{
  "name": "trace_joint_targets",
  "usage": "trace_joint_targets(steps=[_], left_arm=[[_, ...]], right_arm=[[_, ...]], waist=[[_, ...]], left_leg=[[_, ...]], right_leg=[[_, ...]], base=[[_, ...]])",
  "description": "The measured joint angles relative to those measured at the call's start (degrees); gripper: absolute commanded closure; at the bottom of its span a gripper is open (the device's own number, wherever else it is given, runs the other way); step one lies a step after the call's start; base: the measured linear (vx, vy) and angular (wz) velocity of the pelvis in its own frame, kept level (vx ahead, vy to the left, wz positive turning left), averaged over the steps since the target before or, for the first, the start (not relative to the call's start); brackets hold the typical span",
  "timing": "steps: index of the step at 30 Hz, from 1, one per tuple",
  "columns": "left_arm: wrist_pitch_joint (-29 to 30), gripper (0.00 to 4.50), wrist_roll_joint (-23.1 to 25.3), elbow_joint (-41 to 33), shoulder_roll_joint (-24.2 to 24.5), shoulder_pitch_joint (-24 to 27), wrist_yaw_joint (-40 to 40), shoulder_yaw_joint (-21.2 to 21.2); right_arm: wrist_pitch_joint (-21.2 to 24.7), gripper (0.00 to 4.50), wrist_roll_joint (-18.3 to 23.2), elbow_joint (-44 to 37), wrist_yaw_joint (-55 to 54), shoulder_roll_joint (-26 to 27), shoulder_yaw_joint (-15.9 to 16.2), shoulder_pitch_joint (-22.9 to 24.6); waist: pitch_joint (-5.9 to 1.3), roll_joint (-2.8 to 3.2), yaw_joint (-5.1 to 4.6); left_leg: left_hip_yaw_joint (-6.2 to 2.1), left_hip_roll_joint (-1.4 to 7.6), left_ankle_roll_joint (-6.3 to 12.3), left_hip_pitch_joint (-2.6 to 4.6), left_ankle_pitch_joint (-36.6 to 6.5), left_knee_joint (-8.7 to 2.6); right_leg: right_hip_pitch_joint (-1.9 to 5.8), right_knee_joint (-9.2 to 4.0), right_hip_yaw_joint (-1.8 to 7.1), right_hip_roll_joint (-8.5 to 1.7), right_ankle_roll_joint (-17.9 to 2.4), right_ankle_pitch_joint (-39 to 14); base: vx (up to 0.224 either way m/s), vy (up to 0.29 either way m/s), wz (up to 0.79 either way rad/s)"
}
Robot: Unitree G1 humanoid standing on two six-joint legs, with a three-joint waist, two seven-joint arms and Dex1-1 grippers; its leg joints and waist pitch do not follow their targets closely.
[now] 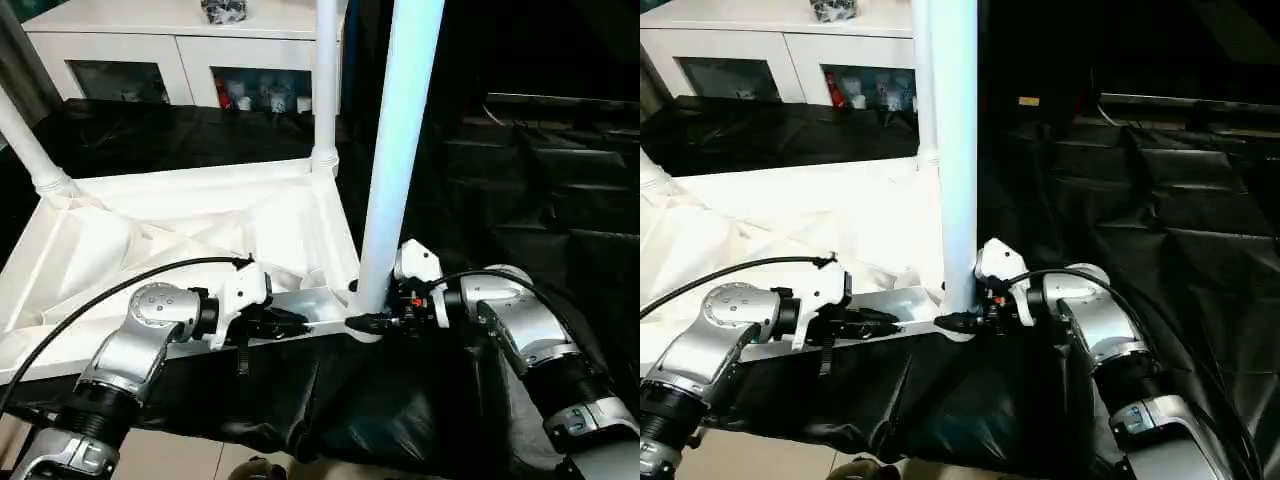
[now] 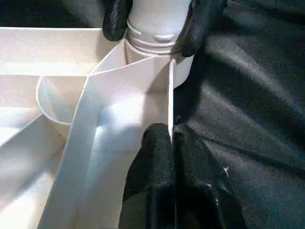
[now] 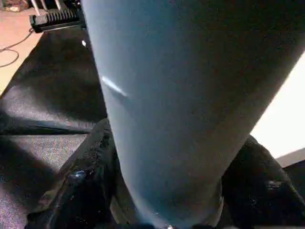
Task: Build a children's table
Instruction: Rotate leg to tighten
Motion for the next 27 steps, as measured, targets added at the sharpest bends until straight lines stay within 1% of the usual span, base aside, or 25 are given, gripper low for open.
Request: trace_joint_targets(steps=[3, 6, 9, 11, 14, 16, 19, 20, 21, 22, 23, 24, 27], left_arm=[[0.00, 4.50, 0.47, 0.48, -0.98, -0.01, 2.44, 0.19], [-0.04, 4.50, 3.36, 2.76, -3.22, -1.81, 8.45, 0.61], [0.21, 4.50, 6.57, 5.54, -7.44, -4.06, 16.16, 0.54], [1.90, 4.50, 8.29, 6.48, -10.48, -5.45, 20.57, 0.28], [3.37, 4.50, 9.79, 8.08, -13.18, -7.16, 24.94, 0.01], [3.83, 4.50, 9.92, 8.31, -13.77, -7.47, 26.10, -0.10], [3.84, 4.50, 10.78, 10.13, -15.44, -8.49, 28.12, -0.01], [3.81, 4.50, 11.12, 10.49, -15.79, -8.76, 28.67, 0.01], [3.79, 4.50, 11.36, 10.50, -15.92, -8.76, 28.85, 0.02], [3.72, 4.50, 11.39, 10.50, -15.92, -8.76, 28.85, 0.03], [3.61, 4.50, 11.42, 10.49, -15.89, -8.76, 28.83, 0.03], [3.49, 4.50, 11.43, 10.49, -15.83, -8.76, 28.81, 0.03], [2.31, 4.50, 11.10, 9.99, -14.67, -8.18, 27.21, 0.13]], right_arm=[[0.07, 1.86, -0.36, 0.97, -3.91, 1.76, -1.20, 0.25], [-0.02, 1.87, -1.25, 5.30, -14.26, 5.67, -4.08, -1.07], [0.21, 1.87, -2.18, 10.06, -26.48, 9.57, -7.62, -3.28], [0.67, 1.87, -2.55, 11.60, -33.27, 11.37, -9.60, -4.14], [1.45, 1.88, -3.16, 13.11, -41.89, 14.25, -11.91, -5.21], [1.58, 1.88, -3.32, 13.30, -44.61, 15.01, -12.16, -5.42], [-0.79, 1.88, -5.42, 15.77, -50.52, 16.62, -12.29, -6.55], [-1.67, 1.53, -5.77, 16.79, -52.32, 17.14, -12.36, -6.94], [-2.07, 1.32, -5.74, 17.24, -52.62, 17.21, -12.39, -7.09], [-2.10, 1.32, -5.51, 17.24, -52.61, 17.27, -12.53, -7.09], [-2.08, 1.16, -5.42, 17.24, -52.55, 17.46, -12.70, -7.09], [-2.08, 1.16, -5.41, 17.24, -52.44, 17.54, -12.75, -7.09], [-2.64, 0.81, -5.93, 17.24, -50.87, 17.53, -12.28, -7.10]], waist=[[-0.01, -0.02, -0.18], [-0.04, -0.06, -0.58], [-0.03, -0.06, -1.59], [-0.03, -0.04, -1.71], [-0.05, 0.01, -1.74], [-0.07, 0.04, -1.74], [-0.15, 0.19, -1.74], [-0.14, 0.22, -1.74], [-0.15, 0.23, -1.74], [-0.15, 0.23, -1.74], [-0.15, 0.23, -1.76], [-0.15, 0.23, -1.79], [-0.14, 0.23, -2.01]], left_leg=[[0.00, 0.01, 0.00, 0.02, 0.00, 0.00], [0.00, -0.01, 0.00, 0.15, 0.00, 0.00], [0.00, -0.06, -0.01, 0.17, 0.00, 0.00], [0.00, -0.11, 0.00, 0.18, 0.00, 0.00], [0.00, -0.10, 0.00, 0.18, 0.00, -0.03], [0.00, -0.10, 0.00, 0.18, 0.00, -0.04], [0.00, -0.11, 0.00, 0.17, 0.00, -0.03], [0.00, -0.11, 0.00, 0.16, 0.00, -0.03], [0.00, -0.11, 0.00, 0.16, 0.00, -0.03], [0.00, -0.11, 0.00, 0.16, 0.00, -0.04], [0.00, -0.11, 0.00, 0.15, 0.00, -0.04], [0.00, -0.11, 0.00, 0.15, 0.00, -0.03], [0.00, -0.10, 0.00, 0.12, 0.00, -0.04]], right_leg=[[-0.01, 0.03, 0.00, 0.00, 0.00, 0.00], [0.06, 0.02, 0.02, 0.00, -0.02, 0.01], [0.08, -0.04, 0.07, 0.00, 0.05, -0.03], [0.12, -0.05, 0.10, -0.03, 0.06, -0.04], [0.12, -0.04, 0.09, -0.03, -0.07, 0.05], [0.12, -0.03, 0.08, -0.03, -0.08, 0.05], [0.12, -0.03, 0.08, -0.03, -0.09, 0.06], [0.11, -0.04, 0.08, -0.04, -0.09, 0.06], [0.12, -0.05, 0.08, -0.04, -0.09, 0.06], [0.12, -0.05, 0.08, -0.04, -0.09, 0.06], [0.12, -0.06, 0.08, -0.04, -0.09, 0.06], [0.12, -0.06, 0.08, -0.04, -0.09, 0.06], [0.07, -0.05, 0.06, -0.04, -0.09, 0.06]], base=[[0.000, 0.000, 0.00], [0.000, 0.000, 0.00], [0.000, 0.000, 0.00], [0.000, 0.000, 0.00], [0.000, 0.000, 0.00], [0.000, 0.000, 0.00], [0.000, 0.000, 0.00], [0.000, 0.000, 0.00], [0.000, 0.000, 0.00], [0.000, 0.000, 0.00], [0.000, 0.000, 0.00], [0.000, 0.000, 0.00], [0.000, 0.000, 0.00]])
